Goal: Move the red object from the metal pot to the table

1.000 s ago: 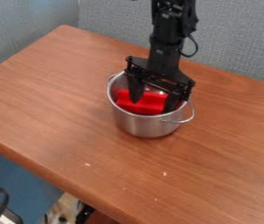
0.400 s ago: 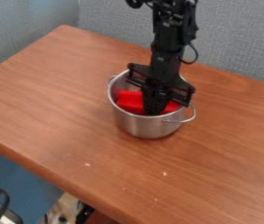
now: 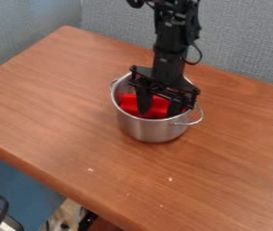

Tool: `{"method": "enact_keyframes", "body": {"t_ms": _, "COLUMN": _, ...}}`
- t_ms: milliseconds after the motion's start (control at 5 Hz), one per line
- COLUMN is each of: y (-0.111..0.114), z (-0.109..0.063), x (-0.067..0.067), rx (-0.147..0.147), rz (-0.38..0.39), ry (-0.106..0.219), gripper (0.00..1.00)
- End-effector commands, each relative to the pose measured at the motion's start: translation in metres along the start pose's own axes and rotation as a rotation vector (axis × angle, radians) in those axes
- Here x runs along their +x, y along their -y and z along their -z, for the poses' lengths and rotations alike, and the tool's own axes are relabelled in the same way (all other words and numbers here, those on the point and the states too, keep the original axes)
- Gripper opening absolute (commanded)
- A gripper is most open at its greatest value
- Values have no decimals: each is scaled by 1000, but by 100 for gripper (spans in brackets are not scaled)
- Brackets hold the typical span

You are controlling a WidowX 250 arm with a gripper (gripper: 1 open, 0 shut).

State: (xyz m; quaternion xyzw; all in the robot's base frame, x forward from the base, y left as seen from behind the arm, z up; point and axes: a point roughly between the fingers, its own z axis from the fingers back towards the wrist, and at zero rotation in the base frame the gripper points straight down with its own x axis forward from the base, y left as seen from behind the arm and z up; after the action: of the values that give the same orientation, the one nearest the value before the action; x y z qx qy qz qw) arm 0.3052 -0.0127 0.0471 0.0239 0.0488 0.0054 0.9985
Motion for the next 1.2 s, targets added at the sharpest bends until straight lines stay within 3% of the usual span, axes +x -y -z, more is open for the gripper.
{"method": "enact_keyframes", "body": {"t_ms": 0, "y": -4, "z": -13, "x": 3, "rx": -7, "rz": -15, "ry": 46, "gripper": 0}}
{"method": "enact_keyframes", "body": {"t_ms": 400, "y": -5, "z": -17, "x": 2, "rx": -22, "rz": -17, "ry": 48, "gripper": 0}}
{"method": "enact_keyframes", "body": {"t_ms": 600, "y": -5, "z": -19, "x": 2, "rx": -29, "rz": -16, "ry": 48, "gripper": 100}}
{"method": "enact_keyframes", "body": {"t_ms": 800, "y": -5, "z": -21, "x": 2, "rx": -35, "rz": -16, "ry": 48, "gripper": 0}}
{"method": "enact_keyframes", "body": {"t_ms": 1000, "y": -4, "z": -23, "x": 1, "rx": -42, "rz": -15, "ry": 50, "gripper": 0}}
